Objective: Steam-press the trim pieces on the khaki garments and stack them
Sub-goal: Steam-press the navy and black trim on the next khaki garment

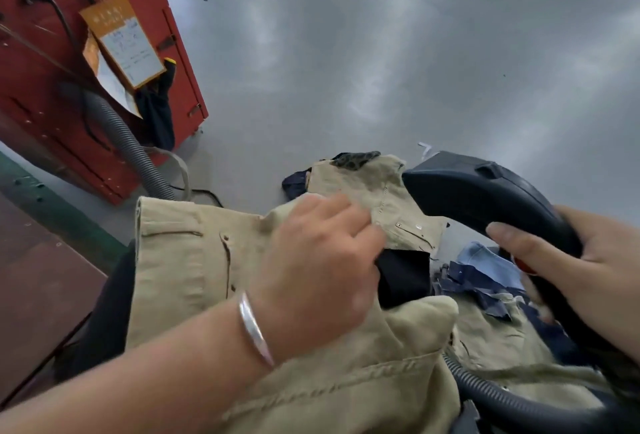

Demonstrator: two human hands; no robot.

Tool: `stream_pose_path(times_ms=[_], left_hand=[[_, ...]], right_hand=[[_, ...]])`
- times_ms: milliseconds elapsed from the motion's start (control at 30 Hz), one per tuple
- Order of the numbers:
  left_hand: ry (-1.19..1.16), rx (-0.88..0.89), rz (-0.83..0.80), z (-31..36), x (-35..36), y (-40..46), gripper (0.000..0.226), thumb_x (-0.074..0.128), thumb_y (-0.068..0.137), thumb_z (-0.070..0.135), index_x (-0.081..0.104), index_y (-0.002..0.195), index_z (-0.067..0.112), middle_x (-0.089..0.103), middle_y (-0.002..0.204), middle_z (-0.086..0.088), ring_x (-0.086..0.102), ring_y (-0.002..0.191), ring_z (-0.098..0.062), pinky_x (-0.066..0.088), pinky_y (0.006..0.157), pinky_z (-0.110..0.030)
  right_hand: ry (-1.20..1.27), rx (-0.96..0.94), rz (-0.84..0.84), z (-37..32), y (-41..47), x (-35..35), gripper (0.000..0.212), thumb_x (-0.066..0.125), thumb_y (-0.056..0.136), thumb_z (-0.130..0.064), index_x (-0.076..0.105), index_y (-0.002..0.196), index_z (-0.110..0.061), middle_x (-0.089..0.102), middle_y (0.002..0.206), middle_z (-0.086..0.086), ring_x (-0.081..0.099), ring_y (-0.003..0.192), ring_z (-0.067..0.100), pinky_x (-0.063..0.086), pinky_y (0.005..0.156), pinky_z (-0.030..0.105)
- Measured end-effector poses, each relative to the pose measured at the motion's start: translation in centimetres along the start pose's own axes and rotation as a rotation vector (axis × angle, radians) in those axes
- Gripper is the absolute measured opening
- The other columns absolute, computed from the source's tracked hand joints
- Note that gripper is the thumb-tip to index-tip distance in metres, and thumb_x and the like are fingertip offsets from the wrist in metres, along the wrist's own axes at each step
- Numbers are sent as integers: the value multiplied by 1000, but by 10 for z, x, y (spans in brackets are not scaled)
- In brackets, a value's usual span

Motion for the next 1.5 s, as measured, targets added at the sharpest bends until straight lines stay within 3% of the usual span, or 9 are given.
stream_pose_path(times_ms=[100, 167, 333, 567, 733, 900, 1033, 1233, 1500], left_hand=[[52, -86, -217, 36, 31, -16, 27, 57, 78, 50, 61, 80, 22, 60, 78, 4, 53, 77, -20, 42, 71, -36], [71, -193, -297, 40, 42, -10, 39, 51, 82, 61, 58, 100, 26, 61, 94, 7, 50, 92, -19, 34, 81, -37], [-276, -144, -244, 46, 50, -9, 69, 68, 74, 24, 44, 138, 24, 66, 98, 15, 55, 94, -11, 36, 84, -31], [-8, 200, -170, 73, 51, -41, 24, 55, 87, 23, 72, 104, 22, 66, 90, 7, 62, 77, -16, 49, 64, -29], [87, 319, -92, 81, 48, -56, 44, 33, 101, 12, 75, 87, 20, 70, 88, 5, 64, 74, -13, 48, 58, -27], [165, 407, -101, 78, 52, -81, 38, 39, 96, 7, 76, 98, 14, 72, 104, -3, 67, 83, -12, 49, 60, -22], [213, 388, -73, 85, 62, -91, 36, 40, 94, 7, 75, 98, 11, 71, 106, -7, 64, 80, -12, 46, 56, -21], [183, 338, -11, 82, 63, -88, 34, 42, 93, 8, 76, 94, 12, 72, 101, -7, 62, 71, -15, 44, 53, -23], [126, 255, 9, 78, 62, -88, 39, 36, 98, 14, 72, 109, 20, 71, 103, 2, 64, 75, -14, 46, 57, -21]], right_hand=[[-3, -2, 30, 15, -1, -3, 71, 48, 55, -100, 63, 81, -35, 60, 45, 6, 55, 31, 22, 47, 36, 21], [23, 11, 34, 20, -4, -1, 68, 49, 53, -100, 63, 79, -38, 60, 44, 7, 54, 30, 22, 47, 38, 20], [77, 34, 31, 26, -16, 1, 59, 51, 54, -96, 63, 78, -44, 61, 47, 5, 57, 33, 19, 40, 35, 12], [130, 8, 26, 33, -32, -2, 35, 63, 69, -80, 63, 73, -45, 60, 47, 6, 56, 34, 17, 39, 36, 11], [72, 21, -74, 39, -45, 2, 38, 60, 66, -82, 63, 87, -50, 60, 48, 6, 53, 34, 12, 39, 34, 15], [-121, 30, -143, 55, -55, 9, 85, 36, 41, -106, 55, 107, -57, 66, 56, -6, 58, 40, 6, 49, 45, 28], [-239, 18, -206, 56, -51, 25, 69, 36, 55, -95, 61, 99, -49, 66, 71, -27, 61, 57, -5, 44, 53, 22], [-249, -34, -232, 37, -18, 52, 48, 47, 68, -83, 61, 86, -41, 59, 64, -37, 58, 50, -9, 42, 51, 23], [-26, -166, -95, 9, 43, 32, 36, 66, 73, -72, 67, 79, -36, 65, 52, 1, 61, 39, 17, 49, 40, 29]])
Point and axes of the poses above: each hand's wrist, its own y-axis towards the middle knuckle, its own x-axis out of the palm, z = x × y, the point moved 3 cm from there along y, towards the middle knuckle
